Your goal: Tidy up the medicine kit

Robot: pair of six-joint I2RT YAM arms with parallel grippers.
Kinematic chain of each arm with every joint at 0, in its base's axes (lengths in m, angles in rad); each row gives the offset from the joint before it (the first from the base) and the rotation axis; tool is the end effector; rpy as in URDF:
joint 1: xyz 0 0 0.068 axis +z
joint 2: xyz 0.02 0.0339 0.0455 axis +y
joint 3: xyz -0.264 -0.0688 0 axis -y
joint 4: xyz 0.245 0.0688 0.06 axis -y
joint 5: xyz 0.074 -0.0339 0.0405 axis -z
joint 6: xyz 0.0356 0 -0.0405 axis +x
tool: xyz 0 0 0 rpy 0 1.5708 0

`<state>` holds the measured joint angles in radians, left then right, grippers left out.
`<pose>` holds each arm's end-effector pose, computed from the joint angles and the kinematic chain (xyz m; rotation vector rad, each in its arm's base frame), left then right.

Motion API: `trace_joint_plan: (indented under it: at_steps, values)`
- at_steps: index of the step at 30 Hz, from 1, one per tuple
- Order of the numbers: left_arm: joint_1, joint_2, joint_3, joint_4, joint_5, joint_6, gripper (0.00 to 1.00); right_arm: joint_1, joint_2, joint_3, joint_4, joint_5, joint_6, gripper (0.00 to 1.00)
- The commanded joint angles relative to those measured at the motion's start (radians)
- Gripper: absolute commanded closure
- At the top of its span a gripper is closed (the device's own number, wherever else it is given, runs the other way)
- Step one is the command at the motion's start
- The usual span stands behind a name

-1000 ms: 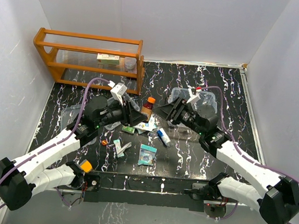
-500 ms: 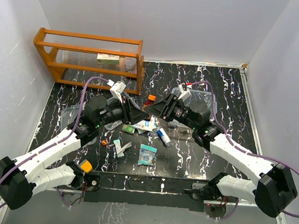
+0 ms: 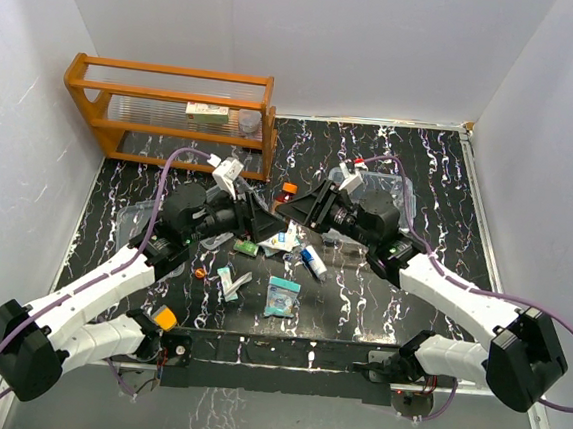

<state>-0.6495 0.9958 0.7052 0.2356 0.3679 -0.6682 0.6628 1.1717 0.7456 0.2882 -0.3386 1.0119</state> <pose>0.1797 -0.1526 0.3164 0.2940 1.7659 -1.2810 0.2070 0.1766 0.2953 0.0524 1.9565 1.4738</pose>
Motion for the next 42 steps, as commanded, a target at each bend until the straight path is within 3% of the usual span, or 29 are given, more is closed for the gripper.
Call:
trace_joint_plan:
  at_steps: [1, 5, 11, 17, 21, 28, 35, 42]
  values:
    - [-0.006, -0.018, 0.06, -0.065, 0.017, 0.045, 0.29, -0.004, -0.001, 0.092, 0.003, 0.013, -0.06, 0.64]
    - [-0.007, -0.064, 0.106, -0.203, -0.078, 0.151, 0.17, -0.043, 0.012, 0.176, -0.145, -0.001, -0.152, 0.64]
    - [-0.007, -0.164, 0.184, -0.404, -0.348, 0.357, 0.15, -0.168, 0.061, 0.355, -0.473, -0.029, -0.353, 0.64]
    - [-0.007, -0.229, 0.162, -0.447, -0.464, 0.468, 0.14, -0.346, 0.142, 0.466, -0.711, 0.031, -0.504, 0.64]
    - [-0.007, -0.26, 0.129, -0.432, -0.468, 0.47, 0.14, -0.426, 0.195, 0.483, -0.777, 0.073, -0.557, 0.66]
    - [-0.007, -0.283, 0.127, -0.436, -0.444, 0.449, 0.14, -0.449, 0.292, 0.552, -0.9, 0.166, -0.63, 0.65]
    - [-0.007, -0.302, 0.103, -0.406, -0.425, 0.401, 0.14, -0.449, 0.378, 0.542, -0.899, 0.207, -0.65, 0.66]
    - [-0.007, -0.319, 0.097, -0.413, -0.445, 0.383, 0.14, -0.448, 0.475, 0.577, -0.887, 0.154, -0.65, 0.67]
